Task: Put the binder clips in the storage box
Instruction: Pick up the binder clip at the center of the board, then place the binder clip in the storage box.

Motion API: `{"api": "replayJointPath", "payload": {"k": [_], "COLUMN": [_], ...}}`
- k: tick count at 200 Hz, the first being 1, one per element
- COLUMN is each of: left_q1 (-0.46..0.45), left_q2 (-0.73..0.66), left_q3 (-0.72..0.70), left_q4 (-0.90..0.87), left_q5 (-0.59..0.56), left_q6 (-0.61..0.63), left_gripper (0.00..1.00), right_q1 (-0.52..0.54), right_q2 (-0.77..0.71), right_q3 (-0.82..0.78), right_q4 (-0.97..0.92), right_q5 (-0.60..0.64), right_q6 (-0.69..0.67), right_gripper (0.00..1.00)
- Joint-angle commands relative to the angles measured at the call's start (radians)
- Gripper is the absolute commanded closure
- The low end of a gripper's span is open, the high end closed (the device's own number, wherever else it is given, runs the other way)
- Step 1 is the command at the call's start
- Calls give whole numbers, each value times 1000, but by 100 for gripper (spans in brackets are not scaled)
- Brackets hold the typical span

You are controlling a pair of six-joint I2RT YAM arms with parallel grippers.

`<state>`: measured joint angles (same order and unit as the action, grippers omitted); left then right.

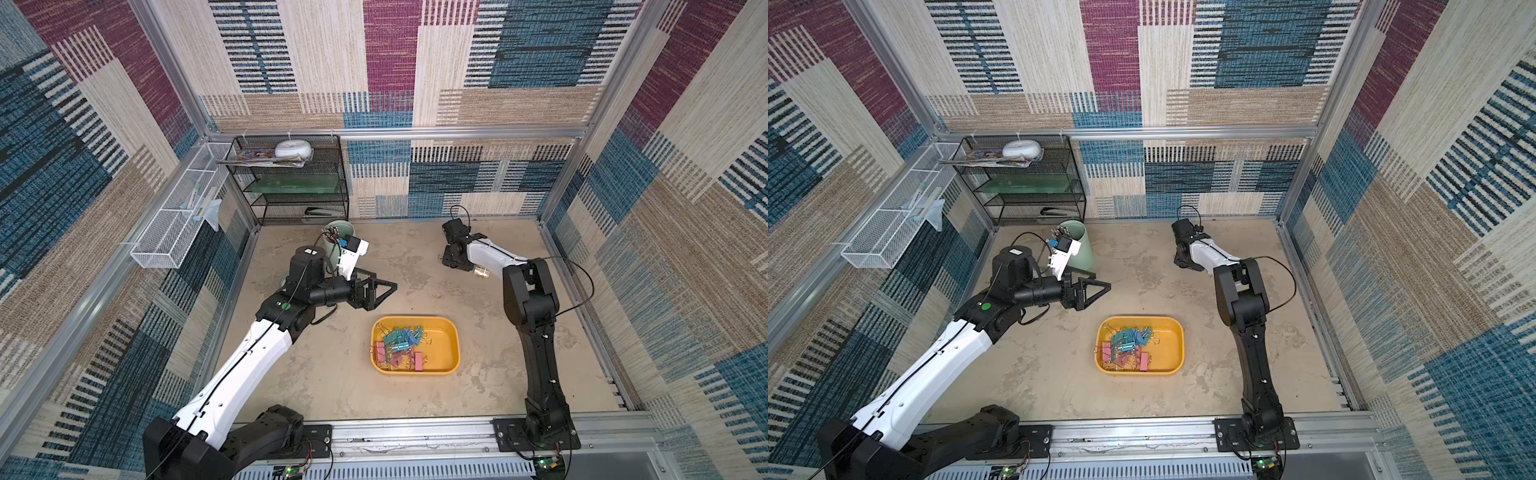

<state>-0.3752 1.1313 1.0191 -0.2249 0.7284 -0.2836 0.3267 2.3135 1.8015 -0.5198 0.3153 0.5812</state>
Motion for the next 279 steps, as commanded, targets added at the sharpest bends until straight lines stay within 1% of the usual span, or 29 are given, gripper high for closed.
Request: {"api": "replayJointPath", "payload": {"k": [1, 49, 92, 121, 151, 181, 188, 204, 233, 259, 279], "left_q1": [0, -1, -1, -1, -1, -1, -1, -1, -1, 0, 0], "left_q2": [-4, -5, -4, -4, -1, 1, -1, -1, -2, -1, 3], "left_q3": [4, 6, 6, 6, 4, 6, 5, 4, 6, 4, 6], "left_q4": [20, 21, 21, 20, 21, 21, 19, 20, 20, 20, 21], "left_q5": [3, 4, 5, 4, 5, 4, 4, 2, 2, 0, 3], "left_q6": [6, 6, 3, 4, 3, 1, 1, 3, 4, 4, 2], "left_gripper": [1, 1, 1, 1, 1, 1, 1, 1, 1, 1, 1], "right_q1": [-2, -1, 2, 14, 50, 128, 147, 204, 317, 398, 430], "right_q2": [-2, -86, -159, -255, -426, -680, -735, -896, -1123, -1246, -1269], "right_q3": [-19, -86, -134, -200, -335, -532, -575, -695, -888, -1018, -1086], "right_q4": [-52, 7, 13, 29, 59, 96, 104, 104, 95, 96, 118], "right_q5": [-35, -77, -79, -85, -127, -157, -181, -221, -275, -370, -445], "right_q6": [-10, -61, -83, -89, -75, -36, -53, 0, 130, 205, 217], "right_gripper": [60, 70, 71, 71, 71, 70, 70, 70, 70, 71, 71]}}
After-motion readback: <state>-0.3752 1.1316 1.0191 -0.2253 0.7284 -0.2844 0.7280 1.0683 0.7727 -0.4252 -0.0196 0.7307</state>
